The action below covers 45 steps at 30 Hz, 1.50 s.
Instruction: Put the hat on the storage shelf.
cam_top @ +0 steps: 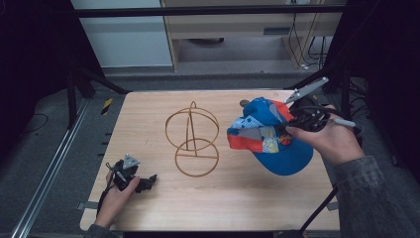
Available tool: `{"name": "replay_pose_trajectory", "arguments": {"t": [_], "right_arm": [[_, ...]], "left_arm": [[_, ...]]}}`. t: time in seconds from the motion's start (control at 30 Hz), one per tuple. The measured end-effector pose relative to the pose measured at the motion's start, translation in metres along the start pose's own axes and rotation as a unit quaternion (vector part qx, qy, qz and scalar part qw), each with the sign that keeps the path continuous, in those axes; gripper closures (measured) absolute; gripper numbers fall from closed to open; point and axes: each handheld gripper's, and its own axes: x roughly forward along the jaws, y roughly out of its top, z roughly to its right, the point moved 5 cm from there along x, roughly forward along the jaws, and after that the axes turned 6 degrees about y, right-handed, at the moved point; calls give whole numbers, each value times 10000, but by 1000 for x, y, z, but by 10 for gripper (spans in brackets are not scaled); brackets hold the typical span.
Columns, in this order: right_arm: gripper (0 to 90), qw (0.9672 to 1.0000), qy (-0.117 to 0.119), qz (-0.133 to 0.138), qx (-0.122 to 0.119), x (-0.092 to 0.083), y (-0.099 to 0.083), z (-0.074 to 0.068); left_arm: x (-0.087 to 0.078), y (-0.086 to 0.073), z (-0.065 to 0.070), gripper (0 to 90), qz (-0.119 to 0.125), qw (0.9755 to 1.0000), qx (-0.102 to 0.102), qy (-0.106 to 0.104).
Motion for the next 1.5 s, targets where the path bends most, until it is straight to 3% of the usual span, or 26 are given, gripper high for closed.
{"name": "replay_pose_trajectory", "arguments": {"t": [0.23, 0.6, 0.87, 1.13, 1.5], "right_arm": [[890, 9998, 9, 200, -64, -18, 24, -1], [890, 9987, 120, 471, -144, -33, 62, -7], [890, 9983, 158, 461, -320, -31, 84, -17], [890, 9979, 234, 442, -419, -28, 92, -26], [890, 9954, 373, 626, -627, -19, 108, -43]], "left_arm": [[0, 0, 0, 0, -4, 10000, -4, -1], [0, 0, 0, 0, -19, 10000, -3, -4], [0, 0, 0, 0, -18, 10000, 0, -5], [0, 0, 0, 0, -18, 10000, 3, -4], [0, 0, 0, 0, -19, 10000, 4, -3]]}}
